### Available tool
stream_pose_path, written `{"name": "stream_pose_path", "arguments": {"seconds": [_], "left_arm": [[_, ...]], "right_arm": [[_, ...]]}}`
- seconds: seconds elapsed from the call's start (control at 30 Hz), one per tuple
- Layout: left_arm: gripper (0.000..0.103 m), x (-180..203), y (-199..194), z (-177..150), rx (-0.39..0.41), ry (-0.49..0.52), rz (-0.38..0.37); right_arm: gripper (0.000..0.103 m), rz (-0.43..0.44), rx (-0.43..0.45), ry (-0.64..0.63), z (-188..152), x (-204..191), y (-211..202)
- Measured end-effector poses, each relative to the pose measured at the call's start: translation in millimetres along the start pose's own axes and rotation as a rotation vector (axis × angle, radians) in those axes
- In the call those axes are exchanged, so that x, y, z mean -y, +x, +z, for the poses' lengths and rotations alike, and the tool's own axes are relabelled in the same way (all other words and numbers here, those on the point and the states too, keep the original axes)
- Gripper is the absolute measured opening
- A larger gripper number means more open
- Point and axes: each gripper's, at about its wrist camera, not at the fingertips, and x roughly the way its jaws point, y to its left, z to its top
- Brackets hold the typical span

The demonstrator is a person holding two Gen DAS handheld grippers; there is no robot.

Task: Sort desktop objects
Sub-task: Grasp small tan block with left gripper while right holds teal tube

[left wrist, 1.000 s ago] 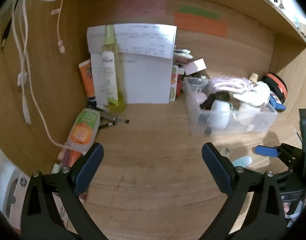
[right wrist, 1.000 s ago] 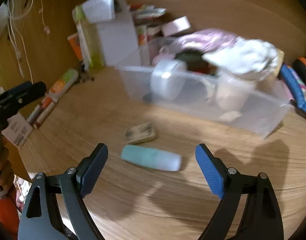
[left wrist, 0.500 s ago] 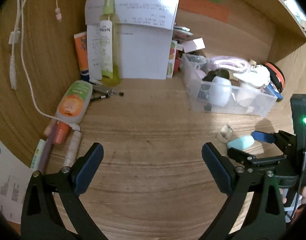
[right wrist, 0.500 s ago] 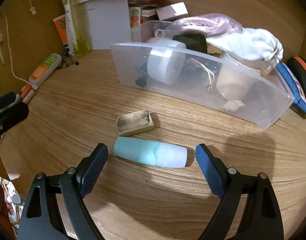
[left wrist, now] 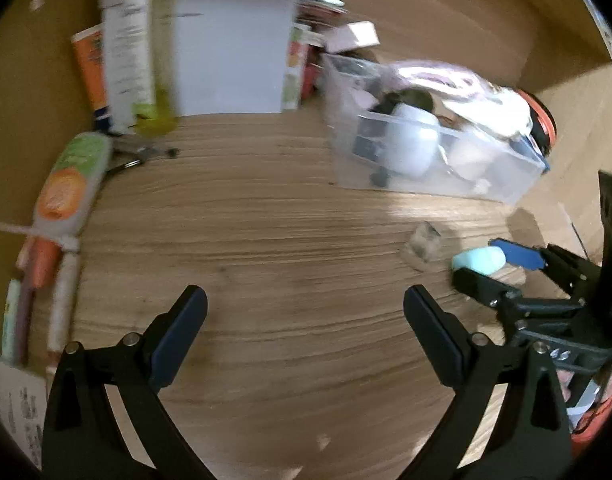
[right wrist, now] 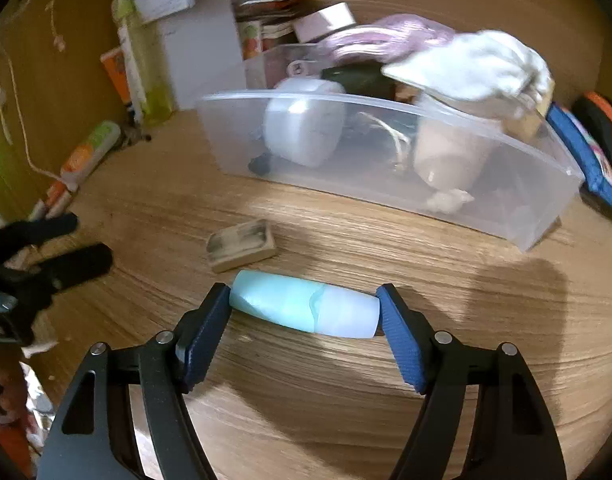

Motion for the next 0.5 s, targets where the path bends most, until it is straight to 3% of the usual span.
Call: {"name": "stream_pose_path", "arguments": {"seconds": [0.2,0.27,0.33,0.5], "left_arm": [[0.100,43.4,16.2,10.5,-0.028,0.135,-0.038],[0.089,56.5,21.7,13.9,-0.039,0.174,-0.042],[0.067,66.6,25.5,16.7,-0.050,0.206,-0.024],[0.060,84.6,29.9,27.0,-0.036,0.258,0.005]], "right_arm": [[0.071,0.020,0.058,0.030,-0.8,26.8,-19.5],[0.071,0.015,0.086,0.029,-0.7,36.5,-28.9],[0.071,0.033,0.098,0.039,4.2,43.4,-30.9],[0.071,0.066,0.129,0.074,9.7,66.0,-40.3]]}}
